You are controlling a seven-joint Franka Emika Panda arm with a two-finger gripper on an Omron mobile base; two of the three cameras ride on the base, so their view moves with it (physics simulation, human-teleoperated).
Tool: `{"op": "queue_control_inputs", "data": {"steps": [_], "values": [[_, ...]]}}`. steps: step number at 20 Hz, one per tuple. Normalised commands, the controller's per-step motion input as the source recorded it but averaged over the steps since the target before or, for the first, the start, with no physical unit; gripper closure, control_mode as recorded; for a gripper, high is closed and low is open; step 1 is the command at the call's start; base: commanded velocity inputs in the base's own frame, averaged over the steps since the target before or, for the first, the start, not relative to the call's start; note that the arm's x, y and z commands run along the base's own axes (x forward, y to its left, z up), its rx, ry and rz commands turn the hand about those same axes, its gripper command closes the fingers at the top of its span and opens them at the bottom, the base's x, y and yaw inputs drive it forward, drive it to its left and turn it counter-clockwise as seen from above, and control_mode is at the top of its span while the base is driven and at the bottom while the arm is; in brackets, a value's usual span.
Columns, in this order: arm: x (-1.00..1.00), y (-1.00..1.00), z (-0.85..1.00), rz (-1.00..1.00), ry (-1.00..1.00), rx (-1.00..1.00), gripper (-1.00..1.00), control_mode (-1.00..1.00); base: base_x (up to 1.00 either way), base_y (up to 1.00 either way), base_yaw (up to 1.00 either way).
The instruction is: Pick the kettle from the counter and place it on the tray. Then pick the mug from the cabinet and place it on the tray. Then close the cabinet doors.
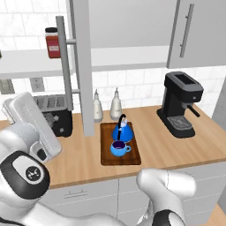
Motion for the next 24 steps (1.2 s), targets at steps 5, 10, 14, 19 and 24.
{"op": "queue_control_inputs", "data": {"steps": [5,10,14,19,24], "values": [[1.00,0.15,-0.20,-0.20,0.00,-0.10,1.00,-1.00,0.00,0.00,0.00],[0.60,-0.03,0.24,-0.06,0.00,0.00,1.00,-1.00,0.00,0.00,0.00],[0.10,-0.77,0.33,-0.05,0.00,-0.07,1.00,-1.00,0.00,0.00,0.00],[0.00,-1.00,0.08,-0.07,0.01,-0.14,1.00,-1.00,0.00,0.00,0.00],[0.00,-1.00,0.00,-0.07,0.00,-0.17,1.00,-1.00,0.00,0.00,0.00]]}}
